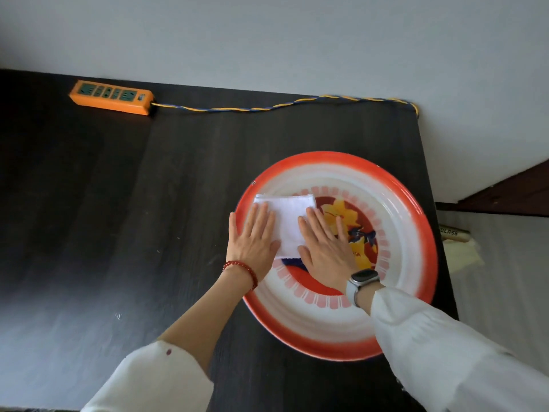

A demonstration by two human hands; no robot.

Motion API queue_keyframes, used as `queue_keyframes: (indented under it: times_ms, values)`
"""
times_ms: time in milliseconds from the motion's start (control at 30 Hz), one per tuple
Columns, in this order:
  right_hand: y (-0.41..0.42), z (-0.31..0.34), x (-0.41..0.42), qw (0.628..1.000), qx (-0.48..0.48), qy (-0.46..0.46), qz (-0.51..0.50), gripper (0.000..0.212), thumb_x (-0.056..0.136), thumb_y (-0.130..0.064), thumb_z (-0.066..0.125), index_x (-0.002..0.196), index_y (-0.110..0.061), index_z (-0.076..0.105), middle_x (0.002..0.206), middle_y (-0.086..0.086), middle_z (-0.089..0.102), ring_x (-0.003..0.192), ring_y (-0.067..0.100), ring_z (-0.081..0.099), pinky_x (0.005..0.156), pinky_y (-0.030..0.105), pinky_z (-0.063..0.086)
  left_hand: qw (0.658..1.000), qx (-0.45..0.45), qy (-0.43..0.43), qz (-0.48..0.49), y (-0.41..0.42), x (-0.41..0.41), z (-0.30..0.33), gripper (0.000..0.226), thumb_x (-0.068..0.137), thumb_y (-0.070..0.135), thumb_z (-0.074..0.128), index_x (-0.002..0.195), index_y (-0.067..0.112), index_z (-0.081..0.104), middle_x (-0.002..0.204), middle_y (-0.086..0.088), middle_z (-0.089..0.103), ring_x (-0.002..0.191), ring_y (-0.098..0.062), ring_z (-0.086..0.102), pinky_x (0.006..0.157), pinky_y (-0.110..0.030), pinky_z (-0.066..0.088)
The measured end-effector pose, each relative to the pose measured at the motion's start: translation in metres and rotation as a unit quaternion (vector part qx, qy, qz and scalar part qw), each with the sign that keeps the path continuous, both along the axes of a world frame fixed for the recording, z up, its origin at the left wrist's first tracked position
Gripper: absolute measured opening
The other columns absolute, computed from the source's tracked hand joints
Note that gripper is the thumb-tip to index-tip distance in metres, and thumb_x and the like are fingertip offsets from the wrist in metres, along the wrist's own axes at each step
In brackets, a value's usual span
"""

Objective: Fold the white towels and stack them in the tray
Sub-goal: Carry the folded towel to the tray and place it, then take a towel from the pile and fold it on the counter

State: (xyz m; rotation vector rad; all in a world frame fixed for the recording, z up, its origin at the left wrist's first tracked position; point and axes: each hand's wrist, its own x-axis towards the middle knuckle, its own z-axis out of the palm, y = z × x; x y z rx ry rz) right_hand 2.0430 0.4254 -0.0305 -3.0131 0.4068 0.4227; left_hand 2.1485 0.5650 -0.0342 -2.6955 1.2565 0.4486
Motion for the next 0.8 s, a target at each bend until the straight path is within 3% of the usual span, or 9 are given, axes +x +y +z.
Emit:
queue_keyframes:
  times_ms: [133, 267, 400, 500, 667, 800]
  values:
    - [-0.002, 0.000, 0.004, 0.998, 0.027, 0.050, -0.010, 0.058, 0.098, -0.041, 0.018, 0.147, -0.019, -0.004, 0.155, 0.003, -0.016, 0.142, 0.021, -0.016, 0.113, 0.049, -0.008, 0.999, 0.030, 0.016, 0.020, 0.000, 0.001, -0.003, 0.065, 0.097, 0.048, 0.015, 0.147, 0.014, -0.010, 0.155, -0.003, -0.016, 0.144, -0.021, -0.012, 0.111, -0.057, -0.006]
    - [-0.006, 0.018, 0.005, 0.994, 0.109, 0.002, -0.028, 0.052, 0.098, -0.035, 0.026, 0.147, -0.021, 0.012, 0.157, 0.003, -0.004, 0.143, 0.021, -0.012, 0.115, 0.048, -0.002, 0.999, -0.010, 0.037, 0.037, -0.007, 0.004, 0.021, 0.063, 0.097, 0.044, 0.026, 0.148, 0.016, 0.001, 0.157, -0.002, -0.007, 0.144, -0.021, -0.010, 0.113, -0.056, -0.005]
    - [-0.020, 0.050, -0.015, 0.962, 0.188, -0.176, -0.094, 0.037, 0.096, -0.021, 0.039, 0.132, -0.016, 0.045, 0.144, 0.002, 0.039, 0.138, 0.021, 0.026, 0.115, 0.042, 0.021, 0.995, -0.068, 0.026, 0.064, -0.022, 0.000, 0.060, 0.054, 0.096, 0.037, 0.033, 0.145, 0.021, 0.020, 0.155, 0.002, 0.013, 0.144, -0.021, -0.001, 0.114, -0.053, -0.002]
    - [-0.050, 0.077, -0.050, 0.925, 0.246, -0.230, -0.175, 0.031, 0.095, -0.017, 0.043, 0.124, -0.016, 0.055, 0.128, 0.002, 0.056, 0.121, 0.017, 0.048, 0.105, 0.031, 0.037, 0.994, -0.094, 0.047, 0.032, -0.060, -0.018, 0.093, 0.050, 0.096, 0.034, 0.036, 0.143, 0.022, 0.027, 0.153, 0.001, 0.020, 0.143, -0.019, 0.012, 0.116, -0.047, 0.007]
    - [-0.123, 0.132, -0.177, 0.893, 0.190, -0.290, -0.287, 0.026, 0.093, -0.014, 0.044, 0.113, -0.012, 0.061, 0.113, 0.004, 0.064, 0.107, 0.020, 0.056, 0.091, 0.035, 0.046, 0.979, -0.171, 0.080, -0.077, -0.159, -0.115, 0.149, 0.042, 0.095, 0.030, 0.040, 0.134, 0.018, 0.042, 0.142, -0.004, 0.039, 0.128, -0.024, 0.039, 0.106, -0.036, 0.031]
    - [-0.169, 0.172, -0.351, 0.830, 0.112, -0.374, -0.398, 0.022, 0.092, -0.010, 0.047, 0.107, -0.008, 0.063, 0.106, 0.009, 0.066, 0.097, 0.025, 0.061, 0.081, 0.033, 0.047, 0.946, -0.240, 0.101, -0.196, -0.243, -0.274, 0.194, 0.036, 0.094, 0.026, 0.041, 0.127, 0.018, 0.051, 0.129, -0.005, 0.051, 0.118, -0.026, 0.048, 0.096, -0.034, 0.037]
